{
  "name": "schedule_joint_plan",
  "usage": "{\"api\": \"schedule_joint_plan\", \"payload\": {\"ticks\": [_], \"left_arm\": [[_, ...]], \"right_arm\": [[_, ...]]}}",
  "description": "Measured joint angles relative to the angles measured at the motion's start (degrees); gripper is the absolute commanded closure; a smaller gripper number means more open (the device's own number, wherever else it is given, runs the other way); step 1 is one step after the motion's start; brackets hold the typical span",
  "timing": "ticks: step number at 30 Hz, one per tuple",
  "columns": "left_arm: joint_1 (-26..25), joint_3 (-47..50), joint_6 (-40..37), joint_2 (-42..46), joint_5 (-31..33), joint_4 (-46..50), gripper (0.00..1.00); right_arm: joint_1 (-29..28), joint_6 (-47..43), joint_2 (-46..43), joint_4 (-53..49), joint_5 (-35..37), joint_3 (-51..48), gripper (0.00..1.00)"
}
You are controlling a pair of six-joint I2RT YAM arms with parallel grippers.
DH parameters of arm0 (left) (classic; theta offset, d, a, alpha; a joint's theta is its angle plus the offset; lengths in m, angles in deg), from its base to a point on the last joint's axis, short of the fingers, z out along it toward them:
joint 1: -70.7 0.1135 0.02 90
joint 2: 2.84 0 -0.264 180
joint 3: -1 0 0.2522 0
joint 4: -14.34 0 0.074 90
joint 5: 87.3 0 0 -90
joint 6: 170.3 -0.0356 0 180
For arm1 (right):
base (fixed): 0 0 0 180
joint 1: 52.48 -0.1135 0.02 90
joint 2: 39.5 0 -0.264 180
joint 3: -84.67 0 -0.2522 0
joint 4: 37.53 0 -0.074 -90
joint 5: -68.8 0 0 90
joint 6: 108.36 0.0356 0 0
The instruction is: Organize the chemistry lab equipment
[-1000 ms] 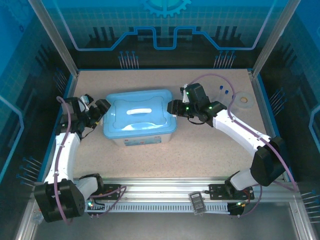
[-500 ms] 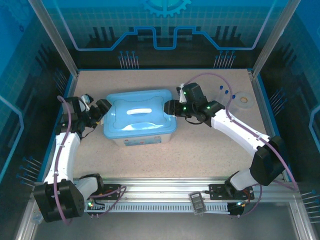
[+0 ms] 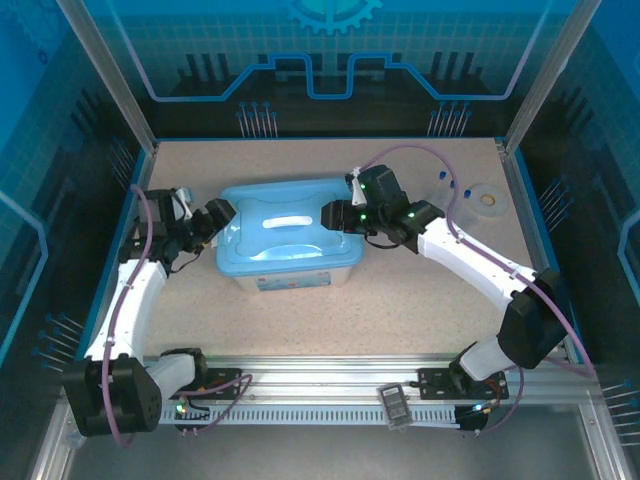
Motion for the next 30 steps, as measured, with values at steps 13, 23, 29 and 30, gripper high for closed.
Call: {"api": "schedule_joint_plan", "payload": {"ticks": [13, 23, 29, 30], "left_arm": [[-0.83, -0.76, -0.02, -0.37, 1.2, 0.9, 0.12], [-0.92, -0.96, -0.04, -0.39, 1.31, 1.09, 0.12], [-0.92, -1.44, -0.46, -0.63, 1.51, 1.4, 0.12], [-0.94, -1.53, -0.61, -0.74, 1.53, 1.44, 0.12]], "right_arm": [[1.29, -2.23, -2.67, -2.4, 2.54, 0.15, 0.42], [7.91, -3.26, -6.78, -3.04, 3.76, -1.92, 0.38], [8.13, -4.31, -5.57, -3.69, 3.74, -2.45, 0.36], [8.13, -4.39, -5.2, -3.69, 3.74, -2.45, 0.36]]}}
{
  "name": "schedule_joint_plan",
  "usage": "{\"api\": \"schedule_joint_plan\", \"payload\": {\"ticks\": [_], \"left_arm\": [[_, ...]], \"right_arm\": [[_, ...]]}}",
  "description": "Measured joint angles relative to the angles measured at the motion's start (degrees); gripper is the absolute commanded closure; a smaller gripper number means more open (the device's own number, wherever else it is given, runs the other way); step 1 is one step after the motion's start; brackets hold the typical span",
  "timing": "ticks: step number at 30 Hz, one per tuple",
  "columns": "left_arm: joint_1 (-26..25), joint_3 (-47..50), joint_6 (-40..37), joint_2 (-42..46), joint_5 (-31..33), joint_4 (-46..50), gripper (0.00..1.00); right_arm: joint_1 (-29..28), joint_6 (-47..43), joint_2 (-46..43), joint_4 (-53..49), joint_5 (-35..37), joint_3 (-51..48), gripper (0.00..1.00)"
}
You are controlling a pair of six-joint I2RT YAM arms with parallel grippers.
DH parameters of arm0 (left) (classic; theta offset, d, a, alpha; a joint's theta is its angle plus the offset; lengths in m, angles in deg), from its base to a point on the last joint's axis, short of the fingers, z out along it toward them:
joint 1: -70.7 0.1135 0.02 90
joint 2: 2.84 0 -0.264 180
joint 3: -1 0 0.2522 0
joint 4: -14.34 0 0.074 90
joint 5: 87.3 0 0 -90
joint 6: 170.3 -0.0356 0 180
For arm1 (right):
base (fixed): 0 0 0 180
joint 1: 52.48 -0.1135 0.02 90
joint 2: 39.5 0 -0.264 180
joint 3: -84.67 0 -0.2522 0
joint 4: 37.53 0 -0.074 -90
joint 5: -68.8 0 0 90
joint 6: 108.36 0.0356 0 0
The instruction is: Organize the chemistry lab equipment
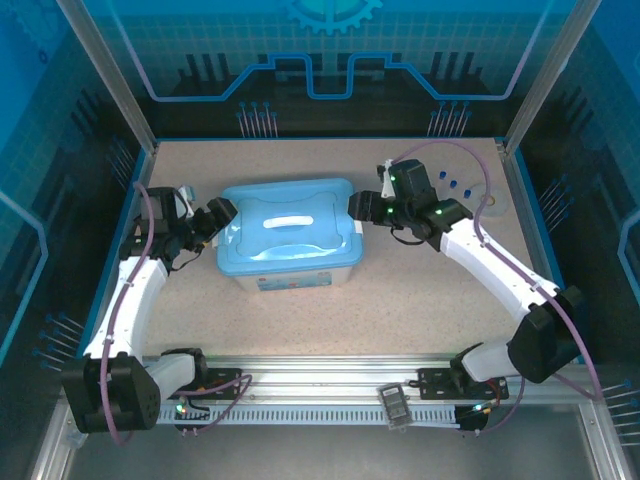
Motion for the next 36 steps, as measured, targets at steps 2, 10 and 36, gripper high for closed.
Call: {"api": "schedule_joint_plan", "payload": {"ticks": [2, 10, 36], "left_arm": [[0.0, -0.02, -0.33, -0.07, 0.04, 0.04, 0.12], [-0.2, -0.09, -0.5, -0.13, 0.28, 0.04, 0.12], [-9.75, -6.73, -3.58, -8.02, 13.35, 1.66, 0.12]], "right_arm": [[0.0, -0.13, 0.87, 0.0, 0.0, -0.02, 0.36], [-0.42, -0.61, 3.72, -0.04, 0.02, -0.02, 0.35], [-5.57, -1.09, 9.35, -5.9, 7.1, 5.68, 0.35]]}}
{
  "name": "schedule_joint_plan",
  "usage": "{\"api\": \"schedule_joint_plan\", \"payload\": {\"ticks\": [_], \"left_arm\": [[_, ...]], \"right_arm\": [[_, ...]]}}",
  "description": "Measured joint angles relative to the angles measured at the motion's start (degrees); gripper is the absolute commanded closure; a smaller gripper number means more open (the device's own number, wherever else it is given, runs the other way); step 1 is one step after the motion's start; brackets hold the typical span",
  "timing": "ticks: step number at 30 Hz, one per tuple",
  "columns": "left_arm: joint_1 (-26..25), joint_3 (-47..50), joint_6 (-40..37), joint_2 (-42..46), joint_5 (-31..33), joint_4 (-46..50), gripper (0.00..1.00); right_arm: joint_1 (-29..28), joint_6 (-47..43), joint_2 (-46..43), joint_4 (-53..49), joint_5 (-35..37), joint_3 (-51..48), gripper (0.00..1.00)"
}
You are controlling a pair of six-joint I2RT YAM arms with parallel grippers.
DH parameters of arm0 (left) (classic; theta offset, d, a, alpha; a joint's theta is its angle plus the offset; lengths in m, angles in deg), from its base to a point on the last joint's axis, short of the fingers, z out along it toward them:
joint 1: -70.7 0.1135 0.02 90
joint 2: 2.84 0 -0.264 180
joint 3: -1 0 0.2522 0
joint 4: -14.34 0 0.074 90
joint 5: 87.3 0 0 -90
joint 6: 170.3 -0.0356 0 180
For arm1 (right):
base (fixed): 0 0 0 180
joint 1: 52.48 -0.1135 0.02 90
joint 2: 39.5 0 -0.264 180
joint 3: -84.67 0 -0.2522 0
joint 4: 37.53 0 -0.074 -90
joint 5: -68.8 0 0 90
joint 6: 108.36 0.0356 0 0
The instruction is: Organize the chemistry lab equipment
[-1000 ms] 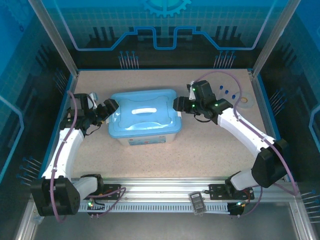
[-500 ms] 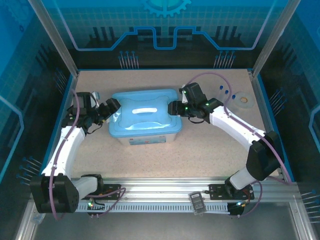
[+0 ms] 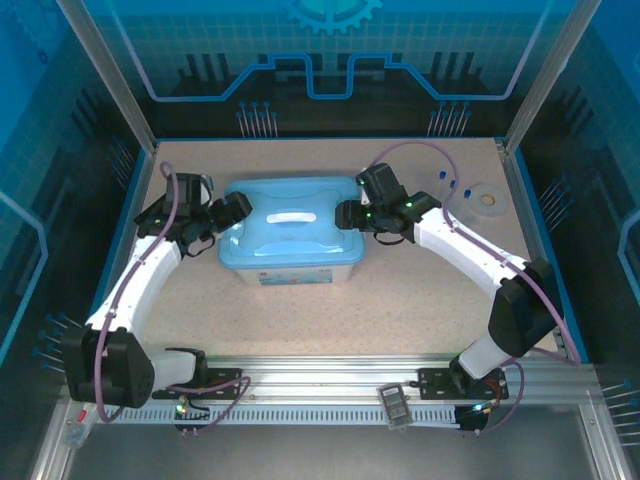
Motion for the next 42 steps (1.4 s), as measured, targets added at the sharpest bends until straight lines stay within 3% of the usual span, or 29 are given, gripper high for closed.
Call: {"api": "schedule_joint_plan", "payload": {"ticks": [23, 34, 42], "left_arm": [[-8.15, -10.36, -3.34, -11.52, 10.01, 6.16, 0.12], [-8.76, -11.56, -3.56, -13.6, 10.64, 4.72, 0.12], [-8.76, -17.4, -3.61, -19.87, 10.51, 3.34, 0.11]], "right_arm": [[0.07, 0.17, 0.48, -2.16, 5.31, 1.44, 0.35], [0.35, 0.17, 1.86, -3.56, 6.64, 3.45, 0.35], [2.75, 0.15, 4.68, -3.76, 6.84, 6.67, 0.35]]}}
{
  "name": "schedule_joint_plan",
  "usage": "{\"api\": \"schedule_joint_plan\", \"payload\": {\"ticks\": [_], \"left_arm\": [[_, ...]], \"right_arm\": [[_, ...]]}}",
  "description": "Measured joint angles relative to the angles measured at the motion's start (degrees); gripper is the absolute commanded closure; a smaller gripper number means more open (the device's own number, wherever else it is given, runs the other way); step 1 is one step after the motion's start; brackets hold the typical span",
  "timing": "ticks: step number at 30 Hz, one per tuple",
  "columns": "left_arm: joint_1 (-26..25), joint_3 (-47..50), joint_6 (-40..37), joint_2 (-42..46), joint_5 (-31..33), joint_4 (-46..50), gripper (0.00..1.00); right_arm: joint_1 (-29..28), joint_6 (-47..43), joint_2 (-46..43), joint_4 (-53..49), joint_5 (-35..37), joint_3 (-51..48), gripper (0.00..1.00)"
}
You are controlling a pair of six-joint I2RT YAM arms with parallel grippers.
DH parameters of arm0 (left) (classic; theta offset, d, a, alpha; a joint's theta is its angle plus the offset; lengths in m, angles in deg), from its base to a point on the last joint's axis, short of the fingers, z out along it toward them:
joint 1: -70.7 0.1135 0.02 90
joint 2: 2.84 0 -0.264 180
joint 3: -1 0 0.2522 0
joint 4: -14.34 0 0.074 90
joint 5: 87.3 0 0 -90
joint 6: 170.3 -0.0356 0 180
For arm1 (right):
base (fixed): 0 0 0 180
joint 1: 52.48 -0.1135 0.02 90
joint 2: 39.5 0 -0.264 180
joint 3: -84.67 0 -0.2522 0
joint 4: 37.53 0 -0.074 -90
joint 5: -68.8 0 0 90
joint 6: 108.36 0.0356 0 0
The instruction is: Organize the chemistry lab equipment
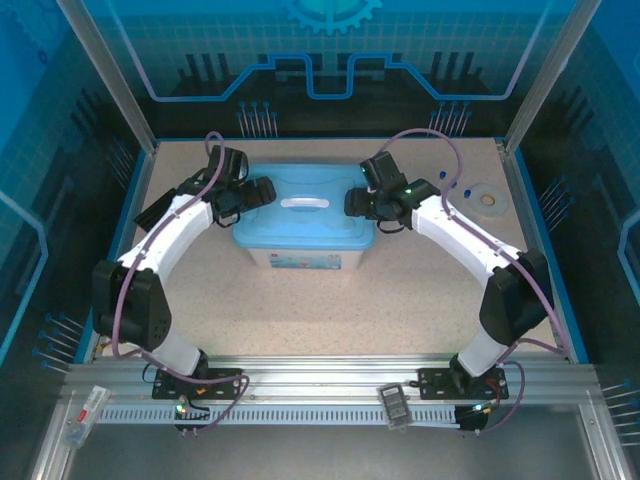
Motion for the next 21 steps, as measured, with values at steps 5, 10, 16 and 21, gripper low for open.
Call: {"api": "schedule_joint_plan", "payload": {"ticks": [5, 10, 16, 21], "left_arm": [[0.0, -5.81, -0.02, -5.33, -0.5, -0.11, 0.11], [0.0, -11.65, -0.07, -10.34, -0.85, -0.33, 0.1], [0.0, -17.49, -0.13, -15.15, -1.64, 0.02, 0.1], [0.0, -20.68, 0.92, -17.7, -2.05, 0.17, 0.1]], "right_arm": [[2.14, -0.02, 2.27, -0.24, 0.0, 2.67, 0.35], [4.44, -0.04, 4.87, -0.68, -0.7, 5.88, 0.35], [7.41, -0.26, 7.98, -1.25, -3.15, 9.81, 0.35], [9.66, -0.46, 11.23, -1.66, -5.11, 13.86, 0.35]]}}
